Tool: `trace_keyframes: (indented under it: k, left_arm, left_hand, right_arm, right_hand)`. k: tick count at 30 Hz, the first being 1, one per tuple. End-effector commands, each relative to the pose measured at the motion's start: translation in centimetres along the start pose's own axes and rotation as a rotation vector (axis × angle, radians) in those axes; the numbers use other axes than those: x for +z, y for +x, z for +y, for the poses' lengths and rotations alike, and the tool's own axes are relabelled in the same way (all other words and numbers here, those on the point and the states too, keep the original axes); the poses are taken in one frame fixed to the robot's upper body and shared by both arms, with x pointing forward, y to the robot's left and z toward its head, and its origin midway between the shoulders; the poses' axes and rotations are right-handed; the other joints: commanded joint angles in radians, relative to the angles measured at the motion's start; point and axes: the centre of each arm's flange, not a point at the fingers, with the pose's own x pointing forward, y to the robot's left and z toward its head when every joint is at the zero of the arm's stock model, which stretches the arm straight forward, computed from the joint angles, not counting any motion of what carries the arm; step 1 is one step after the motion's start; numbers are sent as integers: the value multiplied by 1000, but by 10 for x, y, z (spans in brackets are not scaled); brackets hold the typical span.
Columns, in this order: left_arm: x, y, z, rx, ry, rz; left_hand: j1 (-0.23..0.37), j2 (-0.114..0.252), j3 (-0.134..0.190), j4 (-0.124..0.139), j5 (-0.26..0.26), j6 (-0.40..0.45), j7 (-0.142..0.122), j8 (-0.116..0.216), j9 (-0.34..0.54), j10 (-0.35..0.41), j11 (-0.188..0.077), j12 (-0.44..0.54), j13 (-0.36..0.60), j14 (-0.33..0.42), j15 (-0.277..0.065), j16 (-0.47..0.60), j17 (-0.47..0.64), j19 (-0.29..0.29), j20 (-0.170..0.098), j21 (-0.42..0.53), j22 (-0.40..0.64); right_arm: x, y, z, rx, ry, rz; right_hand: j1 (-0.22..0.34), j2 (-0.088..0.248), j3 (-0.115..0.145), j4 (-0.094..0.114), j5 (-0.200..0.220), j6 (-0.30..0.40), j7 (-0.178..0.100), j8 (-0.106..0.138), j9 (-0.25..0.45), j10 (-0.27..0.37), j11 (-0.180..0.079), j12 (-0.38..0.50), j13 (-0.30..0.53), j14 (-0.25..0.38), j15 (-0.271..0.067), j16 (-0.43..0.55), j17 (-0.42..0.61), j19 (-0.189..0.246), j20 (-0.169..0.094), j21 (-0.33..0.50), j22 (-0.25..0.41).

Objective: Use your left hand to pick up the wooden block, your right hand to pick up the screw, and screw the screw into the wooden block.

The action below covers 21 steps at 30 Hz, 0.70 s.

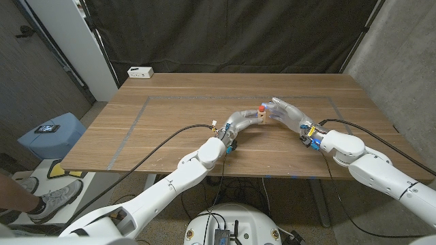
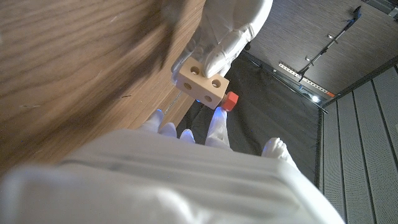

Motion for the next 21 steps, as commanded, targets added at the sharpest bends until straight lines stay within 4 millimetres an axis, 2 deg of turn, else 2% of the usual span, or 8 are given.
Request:
trace_keyframes:
  k: [1, 21]
  left_arm:
    - [-1, 2, 1, -1, -1, 4]
    - [-2, 4, 2, -4, -3, 8]
  left_hand:
    - [-7, 1, 7, -1, 6, 10, 4, 6, 3, -4, 1, 10, 0, -3, -71, 5, 1, -1, 5, 4, 5]
    - [-6, 0, 7, -2, 6, 12, 1, 7, 3, -2, 1, 10, 0, -4, -73, 5, 1, -1, 4, 4, 5]
  right_arm:
    - [0, -1, 0, -5, 0, 2]
    - [0, -4, 2, -9, 2, 15]
  right_hand:
    - [1, 7, 7, 1, 5, 12, 0, 5, 1, -88, -10, 7, 3, -130, -2, 5, 1, -1, 0, 8, 4]
    - [6, 11, 11, 0, 6, 27, 2, 2, 1, -78, -15, 9, 2, -125, -3, 6, 0, 3, 0, 9, 4]
